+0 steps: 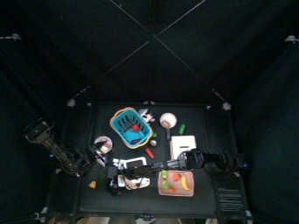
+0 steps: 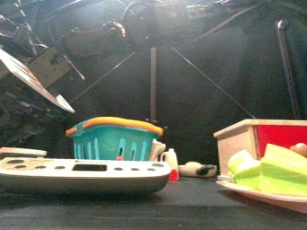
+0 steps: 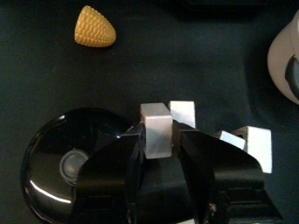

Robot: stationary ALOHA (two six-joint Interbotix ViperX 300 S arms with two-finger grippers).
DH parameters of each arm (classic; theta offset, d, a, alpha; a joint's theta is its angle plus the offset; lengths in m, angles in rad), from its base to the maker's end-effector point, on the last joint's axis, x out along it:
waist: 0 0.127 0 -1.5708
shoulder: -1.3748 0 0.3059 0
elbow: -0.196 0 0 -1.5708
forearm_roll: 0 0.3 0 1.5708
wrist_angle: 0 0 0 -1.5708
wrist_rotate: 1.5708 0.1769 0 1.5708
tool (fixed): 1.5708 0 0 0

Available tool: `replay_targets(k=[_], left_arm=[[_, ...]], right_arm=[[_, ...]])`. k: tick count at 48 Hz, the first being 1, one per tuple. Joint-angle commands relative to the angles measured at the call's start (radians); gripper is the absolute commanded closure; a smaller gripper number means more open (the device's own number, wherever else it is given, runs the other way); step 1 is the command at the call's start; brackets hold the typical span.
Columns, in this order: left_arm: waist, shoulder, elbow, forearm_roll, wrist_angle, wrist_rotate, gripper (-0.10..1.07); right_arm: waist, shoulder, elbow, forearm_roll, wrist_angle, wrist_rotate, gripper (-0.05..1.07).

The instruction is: Place sushi piece to left of stove

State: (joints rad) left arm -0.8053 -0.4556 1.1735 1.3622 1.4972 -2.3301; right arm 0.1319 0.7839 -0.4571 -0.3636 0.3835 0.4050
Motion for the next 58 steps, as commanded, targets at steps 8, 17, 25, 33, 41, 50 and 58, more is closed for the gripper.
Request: replay_targets(k=[8, 17, 25, 33, 41, 50, 58], left_arm=[[0.002, -0.002, -0.014, 0.003, 0.003, 0.0, 0.01], [0.002, -0.002, -0.014, 0.003, 0.005, 0.0, 0.01], [0.002, -0.002, -0.021, 0.005, 0.005, 0.0, 0.01], [-0.002, -0.002, -0.041, 0.015, 0.005, 0.003, 0.01], [-0.044, -0.002, -0.058, 0.026, -0.002, 0.012, 0.01], [-0.12, -0.002, -0.063, 0.017, -0.035, 0.014, 0.01], [-0.152, 0.0, -0.063, 0.015, -0.141, 0.032, 0.01]], right_arm=[[-0.002, -0.032, -0.037, -0.002, 0.002, 0.002, 0.23], [0.0, -0.038, -0.043, -0.002, 0.002, 0.002, 0.23], [0.011, -0.064, -0.029, 0.0, 0.002, 0.0, 0.23], [0.025, -0.11, 0.018, 0.005, 0.0, 0.002, 0.23], [0.037, -0.206, 0.141, 0.044, -0.031, 0.003, 0.23], [0.043, -0.33, 0.342, 0.133, -0.196, 0.003, 0.24], [0.038, -0.422, 0.523, 0.189, -0.347, 0.002, 0.24]])
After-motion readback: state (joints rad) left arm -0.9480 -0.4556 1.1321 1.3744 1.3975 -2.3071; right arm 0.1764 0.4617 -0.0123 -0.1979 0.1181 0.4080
